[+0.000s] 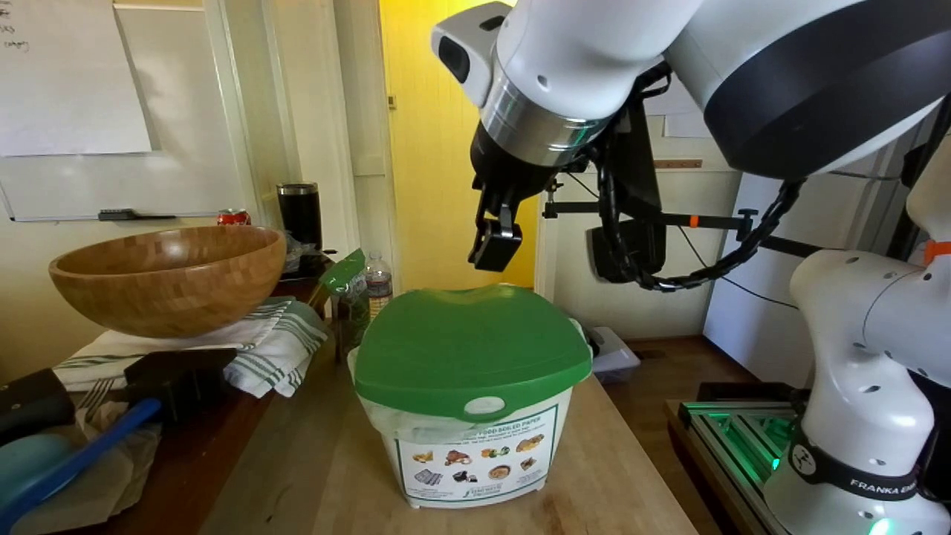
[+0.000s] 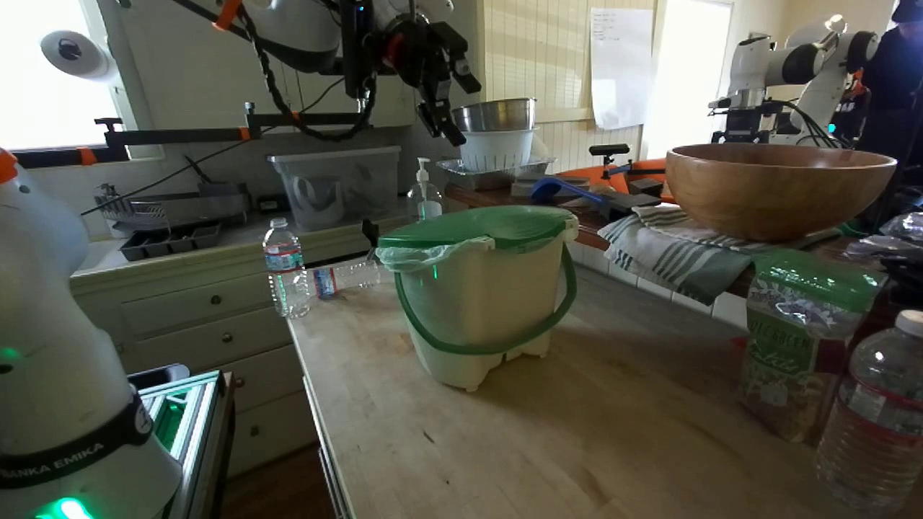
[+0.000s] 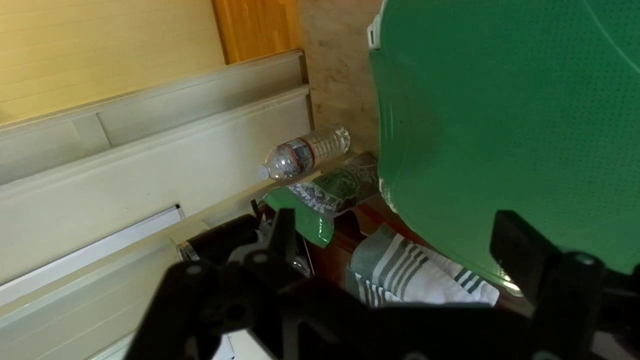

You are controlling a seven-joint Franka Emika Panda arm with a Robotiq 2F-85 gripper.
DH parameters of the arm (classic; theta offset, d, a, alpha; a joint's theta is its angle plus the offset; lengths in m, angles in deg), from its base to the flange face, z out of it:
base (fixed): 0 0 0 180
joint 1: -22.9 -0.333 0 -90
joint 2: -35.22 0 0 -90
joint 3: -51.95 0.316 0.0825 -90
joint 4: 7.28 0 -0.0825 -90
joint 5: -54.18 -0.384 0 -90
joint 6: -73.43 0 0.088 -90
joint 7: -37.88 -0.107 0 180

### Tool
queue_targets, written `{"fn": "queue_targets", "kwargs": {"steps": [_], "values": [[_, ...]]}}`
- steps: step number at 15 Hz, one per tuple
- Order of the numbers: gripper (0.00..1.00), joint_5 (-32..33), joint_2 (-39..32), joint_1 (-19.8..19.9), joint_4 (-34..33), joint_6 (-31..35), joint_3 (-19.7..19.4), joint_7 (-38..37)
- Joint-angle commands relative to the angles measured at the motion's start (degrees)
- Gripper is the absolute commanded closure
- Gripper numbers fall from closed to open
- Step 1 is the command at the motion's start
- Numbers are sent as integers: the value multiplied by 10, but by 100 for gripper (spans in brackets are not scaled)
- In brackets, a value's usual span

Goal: Open the lid of the bin

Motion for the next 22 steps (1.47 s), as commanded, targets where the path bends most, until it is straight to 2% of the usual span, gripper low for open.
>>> {"fn": "queue_targets", "kwargs": {"steps": [1, 7, 14, 22], "values": [[0, -9, -11, -1, 10, 5, 2, 4], [0, -12, -42, -12, 41, 7, 15, -10], [0, -52, -58, -33, 51, 6, 29, -2], [0, -51, -94, -37, 55, 16, 33, -15]]}}
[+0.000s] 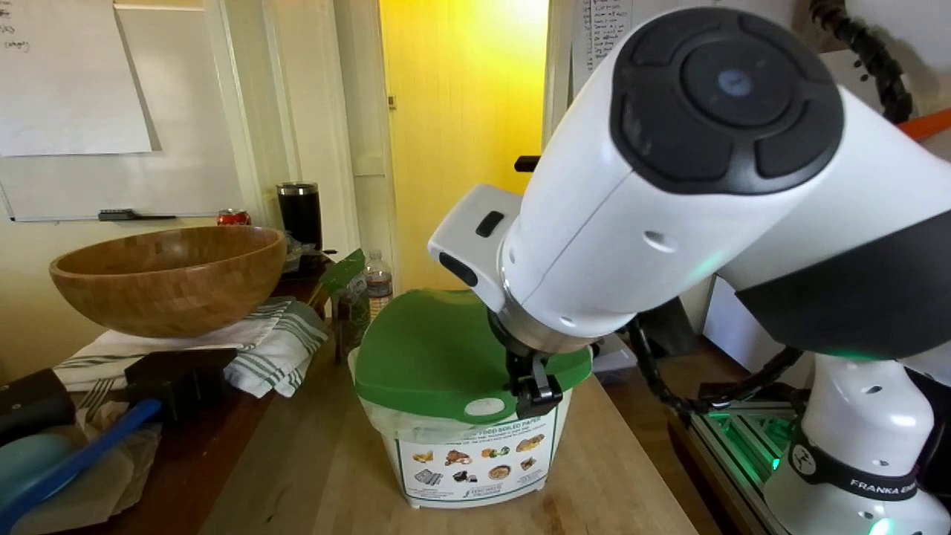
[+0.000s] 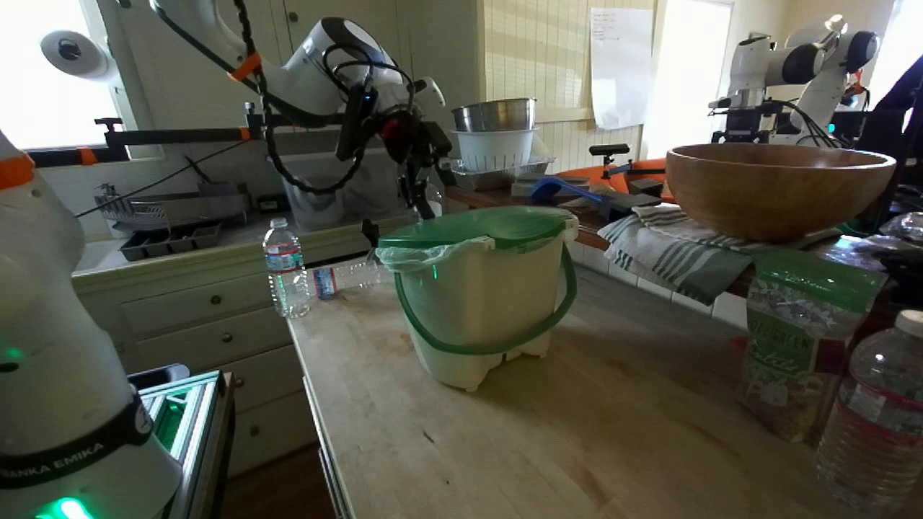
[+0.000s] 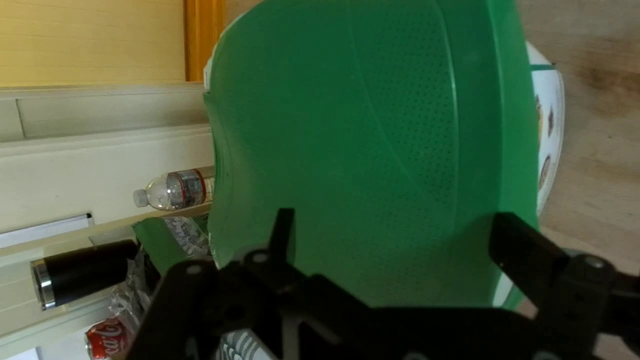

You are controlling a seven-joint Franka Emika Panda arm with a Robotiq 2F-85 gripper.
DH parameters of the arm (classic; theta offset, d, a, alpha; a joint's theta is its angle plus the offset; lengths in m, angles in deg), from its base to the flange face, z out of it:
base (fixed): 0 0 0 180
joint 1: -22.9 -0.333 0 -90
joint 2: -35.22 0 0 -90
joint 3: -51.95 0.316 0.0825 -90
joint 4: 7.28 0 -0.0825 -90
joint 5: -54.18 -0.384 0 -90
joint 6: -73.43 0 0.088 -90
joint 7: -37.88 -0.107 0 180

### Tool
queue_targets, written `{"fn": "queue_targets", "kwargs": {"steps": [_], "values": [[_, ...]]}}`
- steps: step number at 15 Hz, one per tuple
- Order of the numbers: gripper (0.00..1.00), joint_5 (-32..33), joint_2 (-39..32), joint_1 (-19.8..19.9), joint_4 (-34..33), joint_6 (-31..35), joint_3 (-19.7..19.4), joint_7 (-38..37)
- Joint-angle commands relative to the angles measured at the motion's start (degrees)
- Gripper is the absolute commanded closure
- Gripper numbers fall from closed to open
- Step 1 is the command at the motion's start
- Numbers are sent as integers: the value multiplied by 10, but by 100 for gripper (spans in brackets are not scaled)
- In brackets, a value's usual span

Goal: Open the lid of the bin

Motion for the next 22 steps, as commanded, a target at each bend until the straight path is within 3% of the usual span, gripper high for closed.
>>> {"fn": "queue_targets", "kwargs": {"steps": [1, 10, 22], "values": [[0, -11, -14, -6, 1, 14, 2, -7], [0, 5, -53, -15, -1, 18, 6, -29], [0, 86, -67, -26, 0, 19, 10, -69]]}}
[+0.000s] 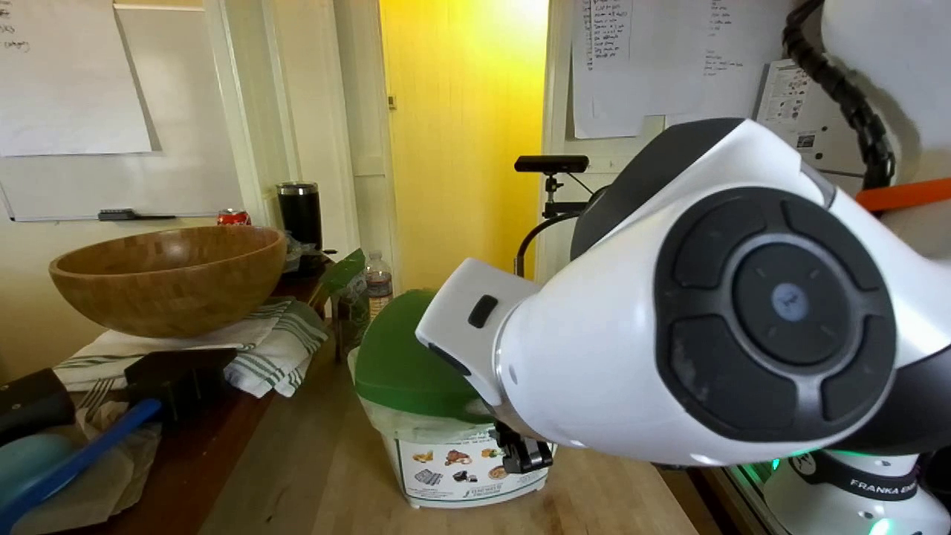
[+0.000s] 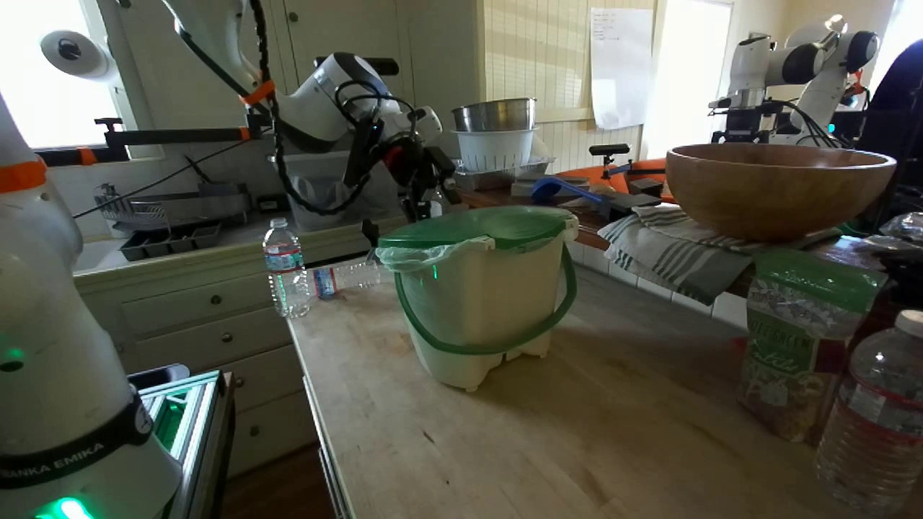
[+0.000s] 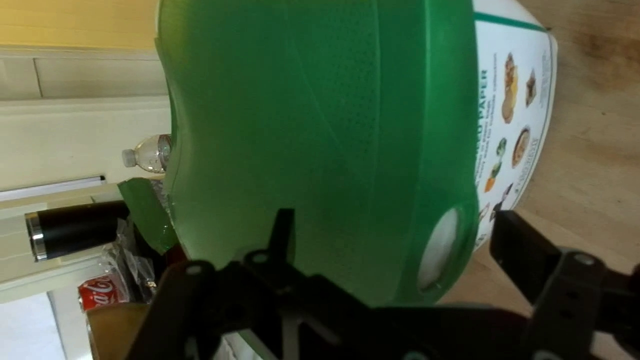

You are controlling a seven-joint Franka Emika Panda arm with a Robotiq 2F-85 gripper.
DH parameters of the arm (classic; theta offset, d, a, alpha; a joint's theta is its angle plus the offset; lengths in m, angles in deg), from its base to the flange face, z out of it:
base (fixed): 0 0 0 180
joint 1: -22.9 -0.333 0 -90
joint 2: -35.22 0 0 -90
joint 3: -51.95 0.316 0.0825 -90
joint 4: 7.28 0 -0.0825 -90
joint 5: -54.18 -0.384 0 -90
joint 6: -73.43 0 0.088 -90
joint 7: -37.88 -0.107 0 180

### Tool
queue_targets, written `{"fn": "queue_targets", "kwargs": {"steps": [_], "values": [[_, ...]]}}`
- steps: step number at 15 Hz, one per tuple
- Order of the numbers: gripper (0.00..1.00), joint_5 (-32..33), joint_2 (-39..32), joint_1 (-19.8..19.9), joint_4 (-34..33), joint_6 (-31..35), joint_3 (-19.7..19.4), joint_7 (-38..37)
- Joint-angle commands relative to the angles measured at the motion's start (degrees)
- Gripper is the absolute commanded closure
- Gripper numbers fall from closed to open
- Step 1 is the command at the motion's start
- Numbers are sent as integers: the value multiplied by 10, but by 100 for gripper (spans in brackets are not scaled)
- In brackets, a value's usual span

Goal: Open the lid of the bin

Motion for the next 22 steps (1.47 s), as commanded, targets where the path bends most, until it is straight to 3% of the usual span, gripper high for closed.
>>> {"fn": "queue_targets", "kwargs": {"steps": [1, 22], "values": [[0, 27, -7, -4, 0, -3, 0, -13], [0, 67, -14, -14, -11, -54, 2, -12]]}}
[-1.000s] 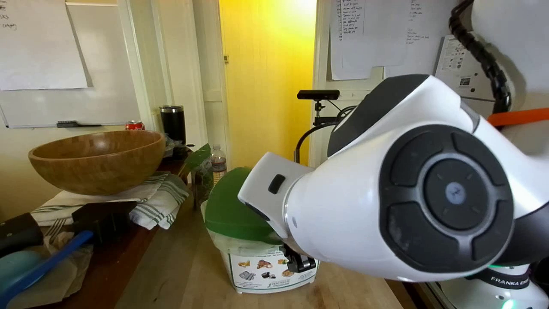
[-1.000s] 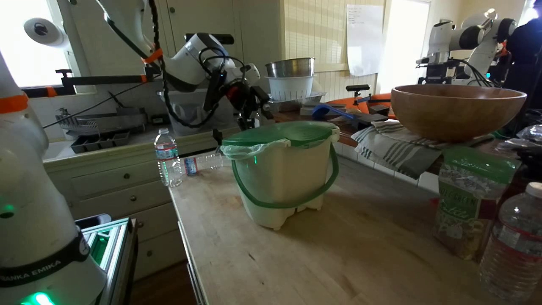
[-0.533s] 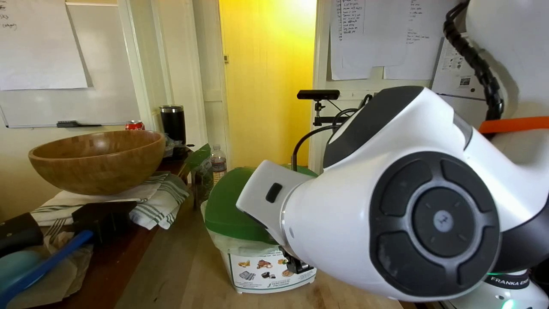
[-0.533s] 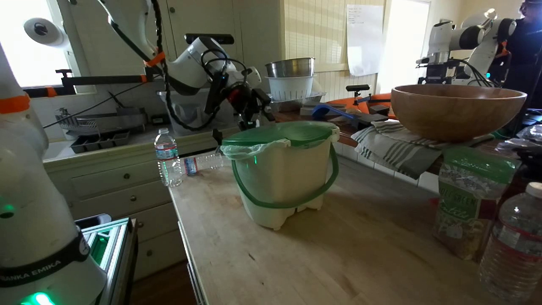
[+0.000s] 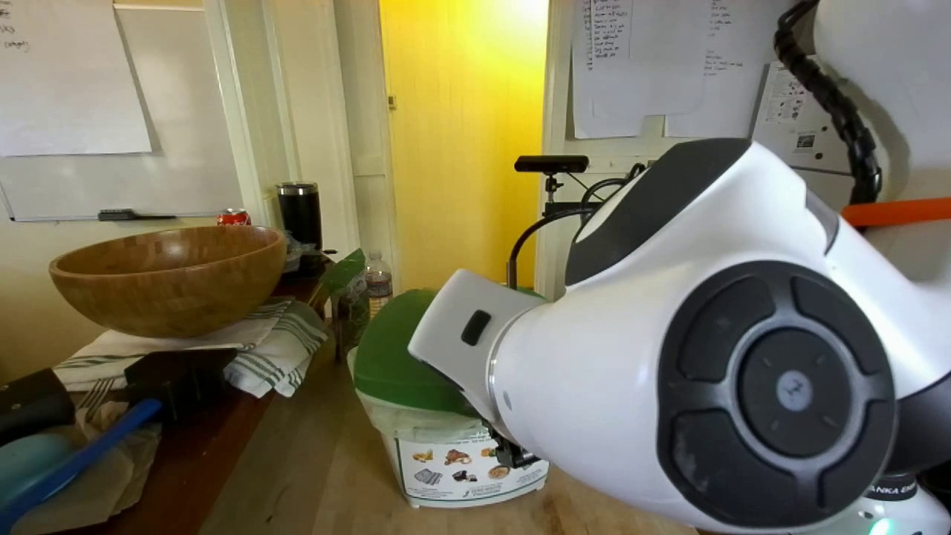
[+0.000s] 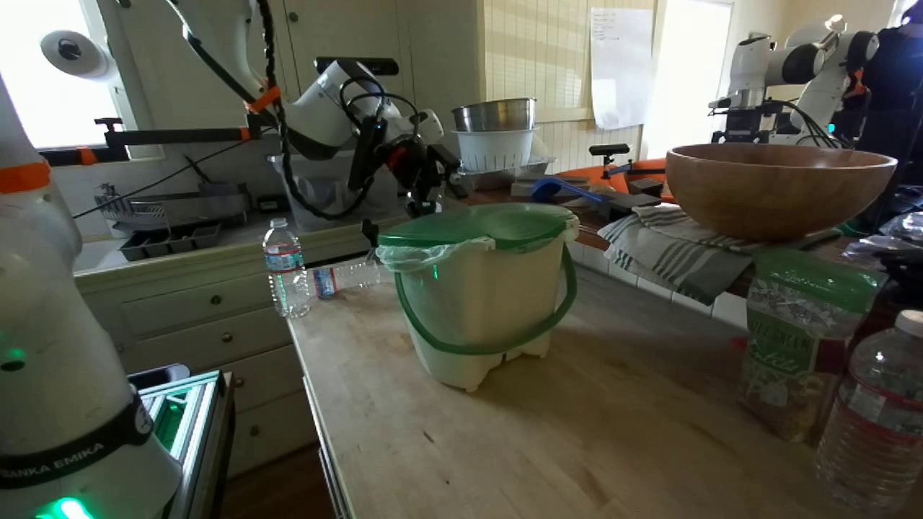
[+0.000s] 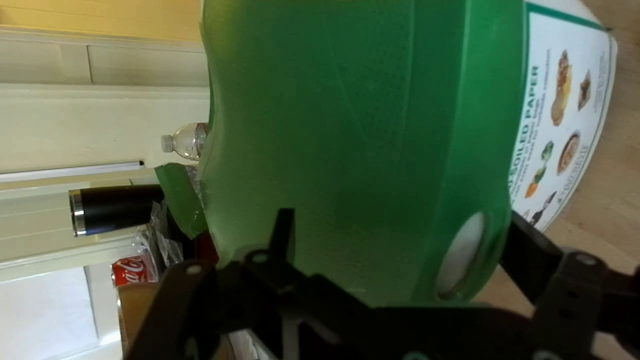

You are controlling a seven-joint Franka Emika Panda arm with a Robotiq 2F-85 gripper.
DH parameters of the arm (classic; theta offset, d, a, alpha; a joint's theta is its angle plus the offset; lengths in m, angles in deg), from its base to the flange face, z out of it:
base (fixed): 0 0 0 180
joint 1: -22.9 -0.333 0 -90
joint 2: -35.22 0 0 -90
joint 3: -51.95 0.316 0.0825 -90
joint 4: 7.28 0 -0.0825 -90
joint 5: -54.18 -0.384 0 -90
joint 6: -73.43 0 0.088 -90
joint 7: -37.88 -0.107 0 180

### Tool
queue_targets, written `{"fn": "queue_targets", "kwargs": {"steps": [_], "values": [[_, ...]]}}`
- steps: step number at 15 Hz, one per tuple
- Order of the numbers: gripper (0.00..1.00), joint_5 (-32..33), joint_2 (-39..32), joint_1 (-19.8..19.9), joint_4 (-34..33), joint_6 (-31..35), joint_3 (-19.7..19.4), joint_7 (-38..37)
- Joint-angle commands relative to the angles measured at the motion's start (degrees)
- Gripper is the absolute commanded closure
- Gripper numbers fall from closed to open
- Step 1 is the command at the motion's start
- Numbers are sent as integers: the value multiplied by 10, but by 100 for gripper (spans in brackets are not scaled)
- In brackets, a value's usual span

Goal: Open the lid of the bin

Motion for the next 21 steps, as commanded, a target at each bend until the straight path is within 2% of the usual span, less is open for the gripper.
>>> {"fn": "queue_targets", "kwargs": {"steps": [1, 14, 21], "values": [[0, 17, 6, -8, -5, -25, 2, -9], [0, 18, 27, -8, -22, -58, 5, -5], [0, 14, 74, -4, -24, -60, 3, 6]]}}
